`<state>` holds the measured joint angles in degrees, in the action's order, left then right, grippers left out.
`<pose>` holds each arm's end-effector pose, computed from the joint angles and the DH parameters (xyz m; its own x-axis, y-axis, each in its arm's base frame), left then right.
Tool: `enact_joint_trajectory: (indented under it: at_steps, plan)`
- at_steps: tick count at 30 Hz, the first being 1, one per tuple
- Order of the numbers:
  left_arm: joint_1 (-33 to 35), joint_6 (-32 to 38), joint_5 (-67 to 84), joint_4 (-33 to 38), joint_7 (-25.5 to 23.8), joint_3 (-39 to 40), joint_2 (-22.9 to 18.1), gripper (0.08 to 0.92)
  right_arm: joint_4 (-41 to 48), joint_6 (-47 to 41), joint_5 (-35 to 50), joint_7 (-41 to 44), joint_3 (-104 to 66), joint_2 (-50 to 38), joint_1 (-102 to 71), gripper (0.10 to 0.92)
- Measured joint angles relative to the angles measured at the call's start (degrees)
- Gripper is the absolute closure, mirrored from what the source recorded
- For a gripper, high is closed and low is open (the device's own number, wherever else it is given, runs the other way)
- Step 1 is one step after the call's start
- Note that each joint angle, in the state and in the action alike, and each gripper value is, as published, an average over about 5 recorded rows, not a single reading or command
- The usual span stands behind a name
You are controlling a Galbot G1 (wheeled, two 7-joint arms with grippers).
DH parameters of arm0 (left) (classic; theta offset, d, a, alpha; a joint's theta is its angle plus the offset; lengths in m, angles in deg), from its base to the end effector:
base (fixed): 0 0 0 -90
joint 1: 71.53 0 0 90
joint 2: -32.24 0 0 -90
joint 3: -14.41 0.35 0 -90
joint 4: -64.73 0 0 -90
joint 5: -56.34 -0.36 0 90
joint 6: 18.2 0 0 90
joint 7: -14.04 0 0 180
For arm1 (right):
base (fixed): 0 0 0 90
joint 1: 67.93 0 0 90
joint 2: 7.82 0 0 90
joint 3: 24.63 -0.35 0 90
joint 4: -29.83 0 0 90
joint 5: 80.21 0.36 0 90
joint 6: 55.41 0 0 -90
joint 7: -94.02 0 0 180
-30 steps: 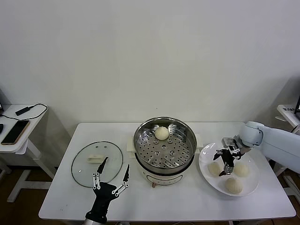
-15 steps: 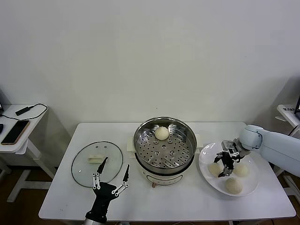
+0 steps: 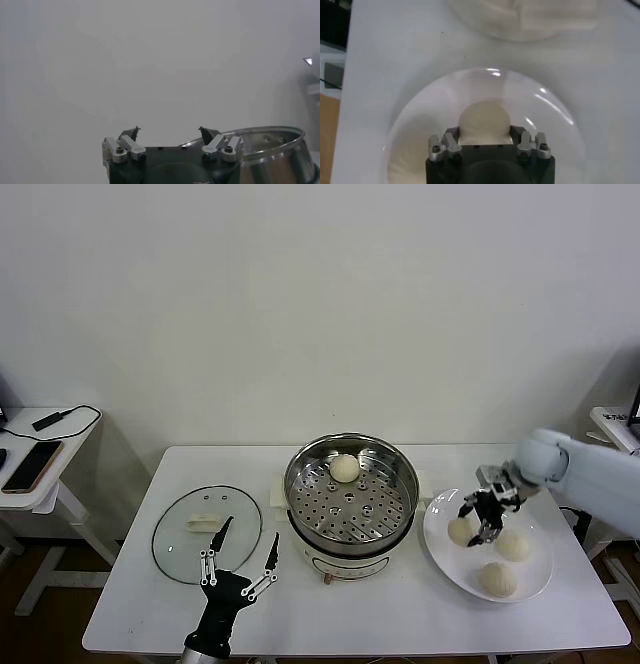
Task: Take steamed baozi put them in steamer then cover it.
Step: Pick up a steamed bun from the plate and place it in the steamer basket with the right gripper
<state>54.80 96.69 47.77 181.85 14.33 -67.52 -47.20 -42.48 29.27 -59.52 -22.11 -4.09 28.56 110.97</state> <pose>0.1424 -0.0102 -0.3418 -0.9272 0.2852 -0.2429 0.2375 0.9490 0.2074 0.5287 -0.1794 -0.1305 -0.0402 -0.2081 0.9773 -0.9912 -0.1155 -0.0653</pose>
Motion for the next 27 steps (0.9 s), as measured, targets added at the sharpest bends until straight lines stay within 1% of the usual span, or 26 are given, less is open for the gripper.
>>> enact_joint_trajectory:
  at_steps: [6, 13, 19, 27]
  plan:
    - [-0.1, 0.0, 0.0, 0.3, 0.1, 0.6, 0.4, 0.177, -4.1, -1.0, 3.9, 4.1, 6.1, 2.6, 12.1, 0.338]
    - [-0.2, 0.0, 0.1, 1.1, 0.2, 1.2, 0.6, 0.177, -8.5, -3.2, 9.8, 4.9, 10.8, 8.3, 21.8, 0.34]
    - [-0.2, 0.0, 0.2, 1.5, 0.3, 1.3, 0.7, 0.177, -9.5, -5.3, 14.4, 2.4, 12.4, 14.7, 24.7, 0.353]
    - [-0.7, -0.1, 0.4, 1.2, 0.5, 1.3, 0.6, 0.177, -8.4, -7.9, 18.3, -3.1, 13.3, 23.0, 22.9, 0.355]
